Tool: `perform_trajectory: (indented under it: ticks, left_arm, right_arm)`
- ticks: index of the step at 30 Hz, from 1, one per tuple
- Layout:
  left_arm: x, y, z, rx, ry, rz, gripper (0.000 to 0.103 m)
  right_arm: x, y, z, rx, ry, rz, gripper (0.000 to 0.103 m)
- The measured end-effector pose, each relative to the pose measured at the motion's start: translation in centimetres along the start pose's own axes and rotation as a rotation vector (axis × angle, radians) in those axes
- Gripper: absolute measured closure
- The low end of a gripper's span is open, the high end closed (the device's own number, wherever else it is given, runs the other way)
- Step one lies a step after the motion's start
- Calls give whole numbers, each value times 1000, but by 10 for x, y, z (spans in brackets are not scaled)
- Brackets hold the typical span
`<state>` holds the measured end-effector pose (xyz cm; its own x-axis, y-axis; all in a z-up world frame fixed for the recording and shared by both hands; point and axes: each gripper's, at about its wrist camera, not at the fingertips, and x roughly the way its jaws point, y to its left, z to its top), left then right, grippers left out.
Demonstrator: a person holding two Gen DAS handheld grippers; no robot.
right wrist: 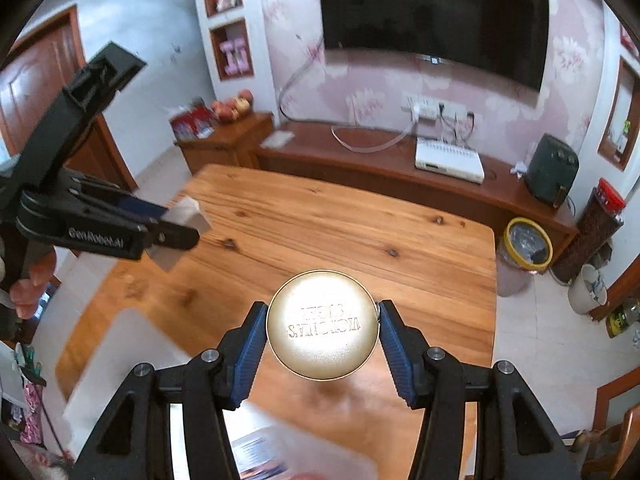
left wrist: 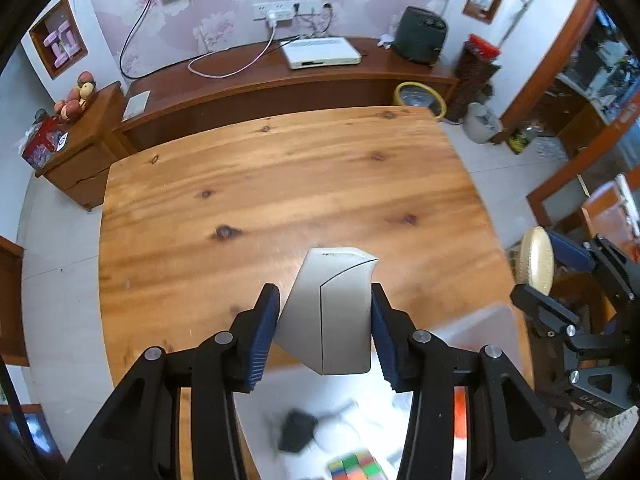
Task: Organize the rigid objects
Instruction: 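Carry the beige adapter into the tray with the left gripper while the right gripper carries the gold compact, then release the adapter and gold compact in the tray and withdraw both grippers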
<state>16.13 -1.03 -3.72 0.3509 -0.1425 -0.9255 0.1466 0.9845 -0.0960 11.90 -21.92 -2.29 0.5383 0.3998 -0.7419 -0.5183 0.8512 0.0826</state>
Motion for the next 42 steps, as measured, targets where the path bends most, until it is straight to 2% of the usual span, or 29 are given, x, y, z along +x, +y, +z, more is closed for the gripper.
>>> perform_trajectory:
  ticks: [5, 10, 13, 17, 19, 22, 26, 34, 42]
  left_arm:
    - [-30, -9, -48, 8, -48, -49, 55]
    - [-29, -10, -81, -29, -56, -76, 55]
    - [-22, -11, -102, -44, -78, -59, 55]
    - [-11, -12, -131, -91, -82, -79, 55]
    - [-4, -14, -143, -106, -82, -70, 55]
    - [15, -21, -161, -104, -55, -47, 55]
    - [37, -27, -175, -99, 18, -66, 55]
    - [48, -42, -185, -68, 42, -15, 55]
    - [56, -50, -179, -69, 53, 38, 55]
  right_arm:
    - [-45, 39, -31, 11, -41, 6, 47]
    - [-67, 72, -71, 43, -27, 11, 47]
    - [-79, 86, -93, 61, -50, -2, 47]
    - [-81, 90, -122, 149, -51, 5, 47]
    - [-73, 90, -135, 206, -29, 27, 47]
    - [-57, 93, -147, 226, 20, 0, 47]
    - [-39, 94, -163, 245, 94, -17, 47]
    - [-27, 92, -181, 262, 148, -45, 47]
    - [-22, 86, -190, 232, 169, -67, 47]
